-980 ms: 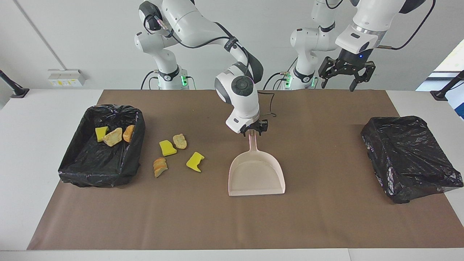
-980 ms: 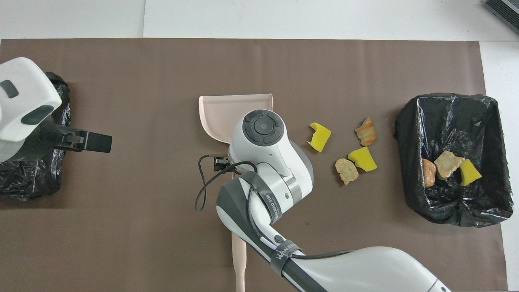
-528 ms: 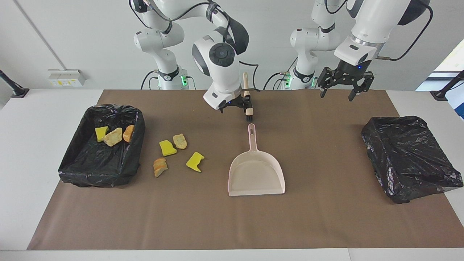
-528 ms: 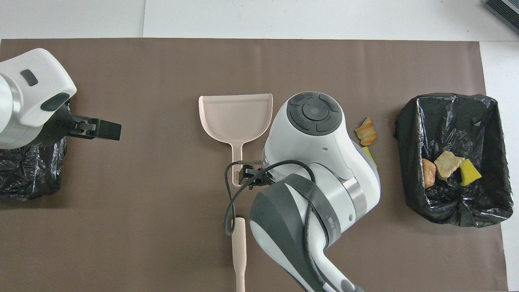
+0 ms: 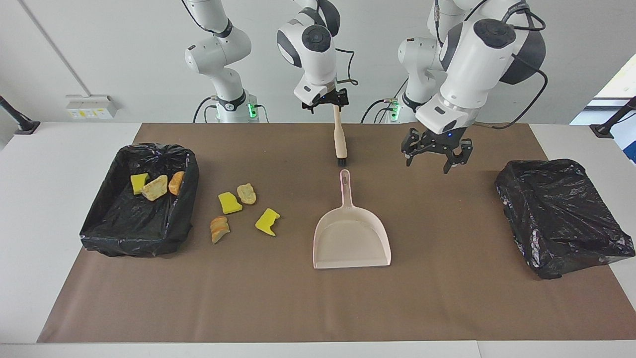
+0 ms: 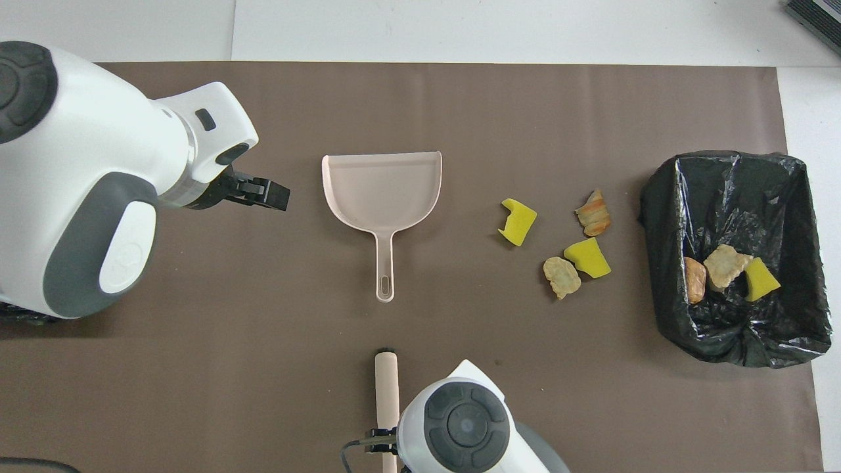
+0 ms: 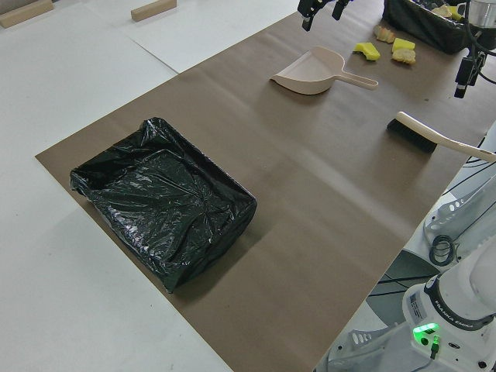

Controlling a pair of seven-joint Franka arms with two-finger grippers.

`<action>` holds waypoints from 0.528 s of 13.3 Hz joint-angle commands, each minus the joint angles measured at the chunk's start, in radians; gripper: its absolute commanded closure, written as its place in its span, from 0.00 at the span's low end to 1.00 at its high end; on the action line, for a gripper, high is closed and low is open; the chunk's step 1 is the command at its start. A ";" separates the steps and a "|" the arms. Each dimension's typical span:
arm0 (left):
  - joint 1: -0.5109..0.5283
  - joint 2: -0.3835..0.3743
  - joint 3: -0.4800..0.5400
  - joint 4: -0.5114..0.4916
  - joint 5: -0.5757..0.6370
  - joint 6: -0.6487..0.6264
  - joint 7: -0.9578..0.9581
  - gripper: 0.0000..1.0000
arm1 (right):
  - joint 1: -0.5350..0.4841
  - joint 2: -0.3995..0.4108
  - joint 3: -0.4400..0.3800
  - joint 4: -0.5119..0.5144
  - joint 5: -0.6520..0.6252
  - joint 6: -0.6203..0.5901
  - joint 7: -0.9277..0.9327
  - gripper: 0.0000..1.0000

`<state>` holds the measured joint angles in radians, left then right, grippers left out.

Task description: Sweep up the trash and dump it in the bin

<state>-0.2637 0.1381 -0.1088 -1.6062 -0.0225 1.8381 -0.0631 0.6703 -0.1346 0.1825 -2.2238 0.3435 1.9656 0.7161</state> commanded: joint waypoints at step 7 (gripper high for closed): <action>-0.232 0.140 0.011 -0.164 0.062 0.278 -0.259 0.00 | 0.208 0.110 -0.005 -0.137 0.028 0.275 0.149 0.00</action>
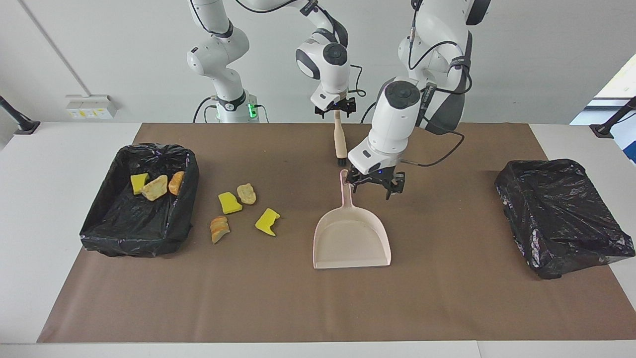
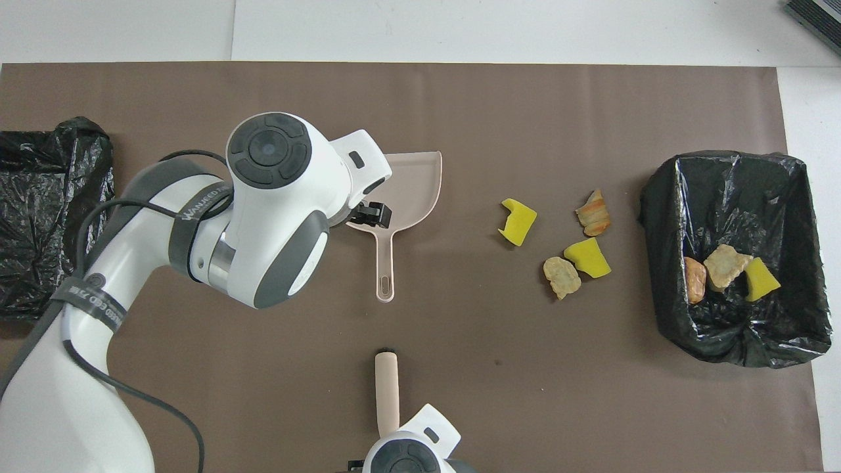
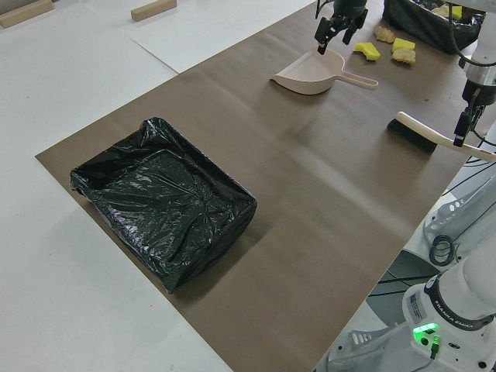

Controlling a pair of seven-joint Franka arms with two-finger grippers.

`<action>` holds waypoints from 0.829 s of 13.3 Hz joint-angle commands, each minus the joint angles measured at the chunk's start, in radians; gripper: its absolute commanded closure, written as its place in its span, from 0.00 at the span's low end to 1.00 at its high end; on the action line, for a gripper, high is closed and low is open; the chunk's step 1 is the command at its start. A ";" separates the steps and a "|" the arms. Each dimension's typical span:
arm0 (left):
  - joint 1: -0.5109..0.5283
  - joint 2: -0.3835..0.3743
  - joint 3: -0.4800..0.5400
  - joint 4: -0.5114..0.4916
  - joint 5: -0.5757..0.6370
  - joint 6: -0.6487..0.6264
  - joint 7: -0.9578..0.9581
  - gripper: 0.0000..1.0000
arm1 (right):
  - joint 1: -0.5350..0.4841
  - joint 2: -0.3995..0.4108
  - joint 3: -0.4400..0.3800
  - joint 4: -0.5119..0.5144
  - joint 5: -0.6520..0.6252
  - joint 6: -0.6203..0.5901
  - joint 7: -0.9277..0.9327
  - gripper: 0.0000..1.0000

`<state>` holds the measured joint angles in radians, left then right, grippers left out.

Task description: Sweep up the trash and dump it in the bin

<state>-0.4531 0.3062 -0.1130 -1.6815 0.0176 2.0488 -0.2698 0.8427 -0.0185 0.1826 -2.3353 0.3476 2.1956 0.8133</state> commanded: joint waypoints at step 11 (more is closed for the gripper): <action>-0.081 -0.004 0.013 -0.202 0.021 0.220 -0.108 0.10 | 0.035 -0.012 -0.009 -0.010 0.021 0.035 0.063 0.88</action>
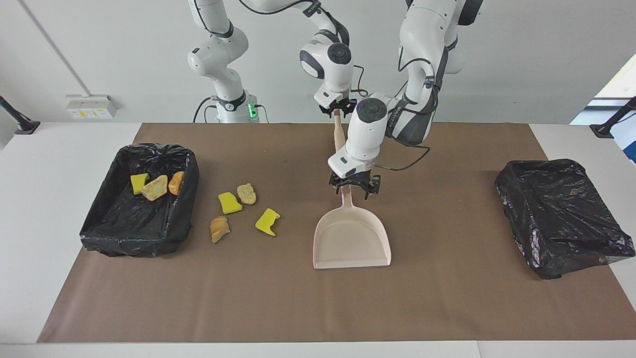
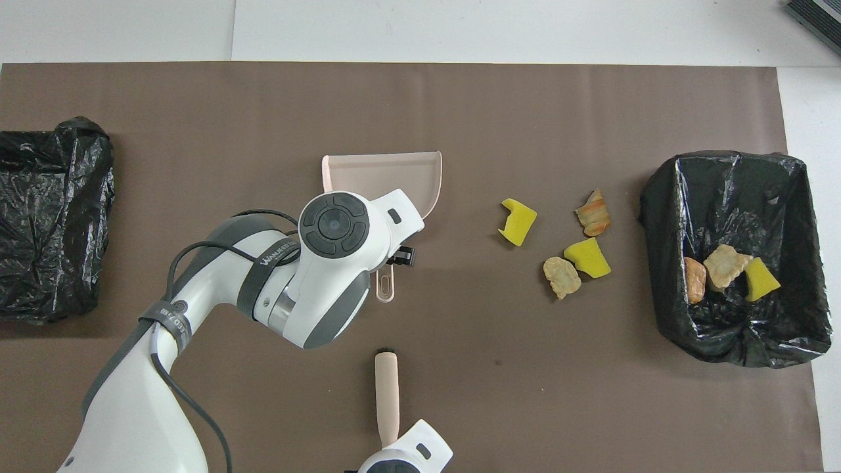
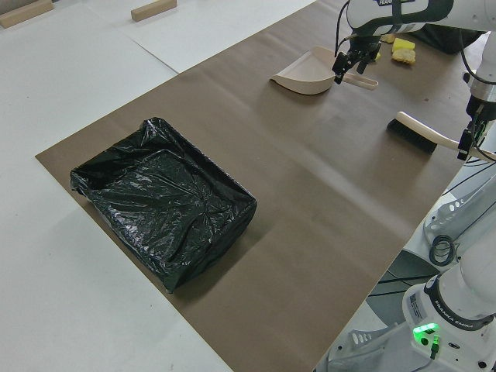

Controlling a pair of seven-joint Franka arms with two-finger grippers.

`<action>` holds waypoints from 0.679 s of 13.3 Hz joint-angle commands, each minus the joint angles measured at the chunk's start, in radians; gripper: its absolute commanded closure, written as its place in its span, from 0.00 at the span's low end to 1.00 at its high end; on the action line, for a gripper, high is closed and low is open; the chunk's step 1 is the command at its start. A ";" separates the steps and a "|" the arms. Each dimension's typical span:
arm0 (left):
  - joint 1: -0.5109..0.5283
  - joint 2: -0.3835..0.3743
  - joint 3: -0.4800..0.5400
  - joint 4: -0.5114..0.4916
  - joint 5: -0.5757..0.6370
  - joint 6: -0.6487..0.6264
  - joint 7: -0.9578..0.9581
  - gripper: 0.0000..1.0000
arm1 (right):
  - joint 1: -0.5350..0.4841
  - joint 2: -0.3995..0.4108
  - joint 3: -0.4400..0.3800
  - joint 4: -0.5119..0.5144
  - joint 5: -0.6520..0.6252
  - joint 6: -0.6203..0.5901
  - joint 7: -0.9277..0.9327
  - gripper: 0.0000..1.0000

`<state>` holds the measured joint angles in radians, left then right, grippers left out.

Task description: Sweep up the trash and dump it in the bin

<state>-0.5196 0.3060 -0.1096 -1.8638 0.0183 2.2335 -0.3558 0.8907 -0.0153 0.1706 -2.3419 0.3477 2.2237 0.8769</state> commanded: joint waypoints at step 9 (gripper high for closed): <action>-0.011 0.016 0.010 -0.017 0.022 0.068 -0.011 0.39 | -0.100 -0.142 -0.006 -0.001 -0.027 -0.134 0.040 1.00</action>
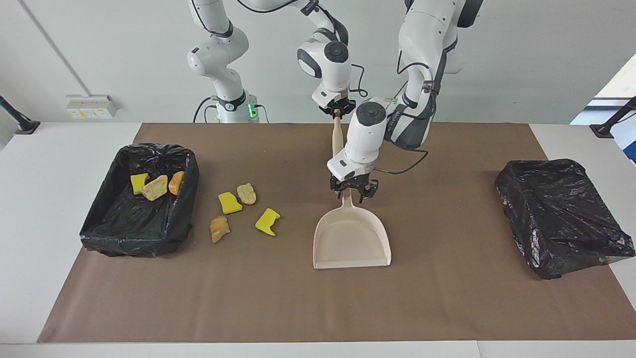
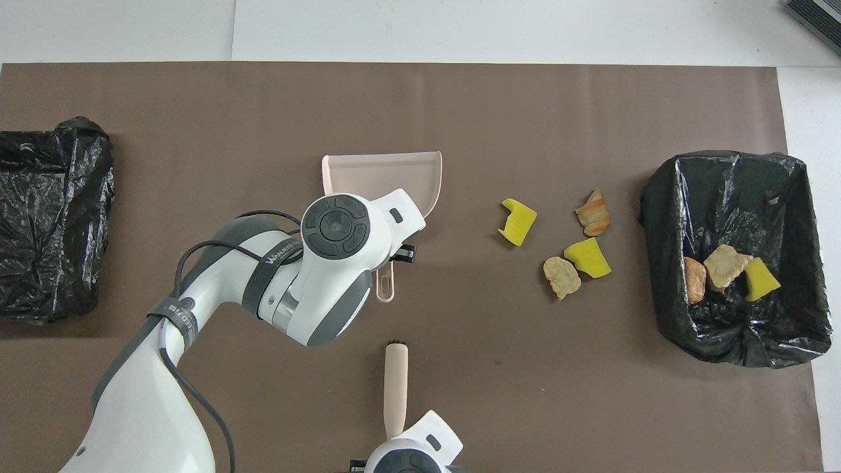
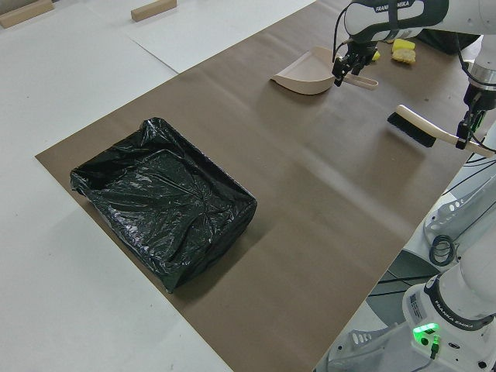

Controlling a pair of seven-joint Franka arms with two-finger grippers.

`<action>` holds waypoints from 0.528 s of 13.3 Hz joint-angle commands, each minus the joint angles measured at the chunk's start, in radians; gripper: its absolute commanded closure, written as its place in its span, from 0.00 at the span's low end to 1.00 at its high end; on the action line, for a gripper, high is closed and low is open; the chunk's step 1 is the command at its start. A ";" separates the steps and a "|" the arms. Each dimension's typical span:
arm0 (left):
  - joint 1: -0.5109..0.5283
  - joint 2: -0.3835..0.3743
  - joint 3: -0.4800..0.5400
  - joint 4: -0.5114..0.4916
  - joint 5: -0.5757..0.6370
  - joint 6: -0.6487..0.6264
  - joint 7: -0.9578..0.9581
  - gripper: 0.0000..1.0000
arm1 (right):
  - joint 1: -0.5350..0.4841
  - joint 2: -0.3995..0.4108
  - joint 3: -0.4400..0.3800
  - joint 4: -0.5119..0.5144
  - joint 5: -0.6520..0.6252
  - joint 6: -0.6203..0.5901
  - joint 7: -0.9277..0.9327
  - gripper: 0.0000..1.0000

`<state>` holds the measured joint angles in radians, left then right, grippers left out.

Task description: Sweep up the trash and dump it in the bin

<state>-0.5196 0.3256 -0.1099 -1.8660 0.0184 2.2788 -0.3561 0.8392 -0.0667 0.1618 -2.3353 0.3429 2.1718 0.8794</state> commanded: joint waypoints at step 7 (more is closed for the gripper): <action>0.024 -0.020 0.021 0.016 0.025 -0.010 0.067 0.90 | -0.291 -0.168 0.005 0.051 -0.351 -0.343 -0.064 1.00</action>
<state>-0.5126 0.3241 -0.0953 -1.8588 0.0214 2.2807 -0.3362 0.6242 -0.2653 0.1567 -2.3177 0.0833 1.8522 0.8685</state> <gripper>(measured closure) 0.678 0.740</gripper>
